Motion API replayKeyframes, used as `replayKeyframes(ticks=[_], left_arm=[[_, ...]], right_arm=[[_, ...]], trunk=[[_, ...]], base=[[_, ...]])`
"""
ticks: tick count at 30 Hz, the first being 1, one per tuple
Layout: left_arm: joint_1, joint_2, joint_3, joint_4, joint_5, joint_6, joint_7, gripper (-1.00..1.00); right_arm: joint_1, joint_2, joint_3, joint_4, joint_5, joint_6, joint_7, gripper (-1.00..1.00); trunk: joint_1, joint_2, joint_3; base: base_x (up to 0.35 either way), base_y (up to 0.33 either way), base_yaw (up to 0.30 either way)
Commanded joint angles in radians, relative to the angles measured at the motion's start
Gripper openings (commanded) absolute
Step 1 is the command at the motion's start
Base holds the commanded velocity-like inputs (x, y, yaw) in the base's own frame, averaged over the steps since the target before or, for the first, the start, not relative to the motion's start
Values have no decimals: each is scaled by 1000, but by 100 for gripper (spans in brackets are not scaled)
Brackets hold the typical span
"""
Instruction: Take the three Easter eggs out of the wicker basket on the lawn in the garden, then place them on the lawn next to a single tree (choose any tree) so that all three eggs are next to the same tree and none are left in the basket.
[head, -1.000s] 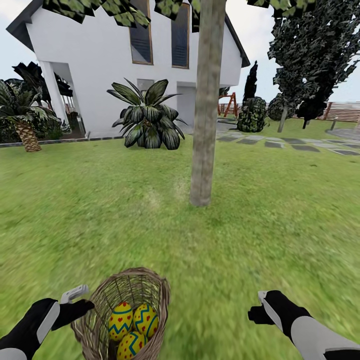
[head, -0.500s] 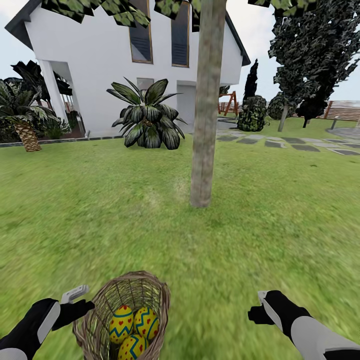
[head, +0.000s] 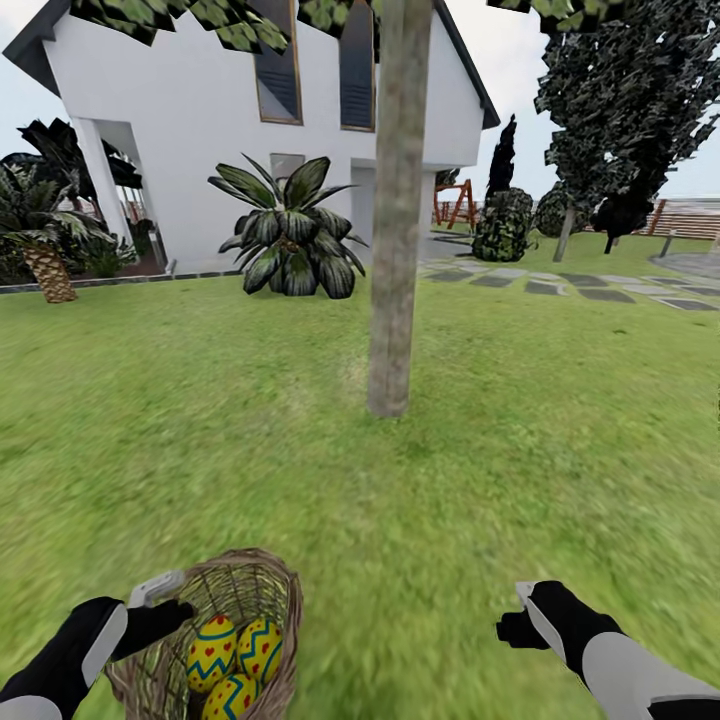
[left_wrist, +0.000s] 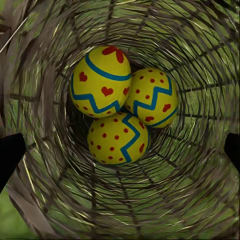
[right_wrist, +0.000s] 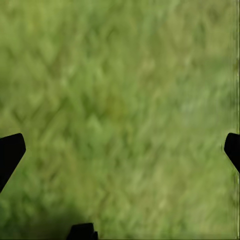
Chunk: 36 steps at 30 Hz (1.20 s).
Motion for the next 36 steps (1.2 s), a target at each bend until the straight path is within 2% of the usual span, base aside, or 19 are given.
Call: replayKeyframes(ticks=[1,8,15,24,29,33,36], left_arm=[[-1,0,5,-2,-2,7,-5,100],[0,-1,9,2,0,6,-5,100],[0,-5,7,1,4,2,-5,100],[0,-25,7,1,-1,1,-5,100],[0,-22,9,1,-2,3,-5,100],[0,-23,8,1,-2,3,-5,100],[0,-24,6,1,-3,3,-5,100]], right_arm=[[0,-1,8,-2,-5,5,1,100],[0,-1,8,-2,-5,5,1,100],[0,-1,8,-2,-5,5,1,100],[0,-2,8,-2,-6,5,1,100],[0,-14,5,-3,-9,6,1,100],[0,-36,4,-4,-11,6,3,100],[0,-40,5,-5,-10,7,3,100]], trunk=[[-4,7,2],[-31,56,20],[-31,56,17],[-31,56,13],[-31,56,13],[-31,56,13],[-31,56,13]], base=[[0,-277,0],[0,-68,0],[0,-2,0],[0,0,0],[0,0,0],[0,0,0],[0,0,0]])
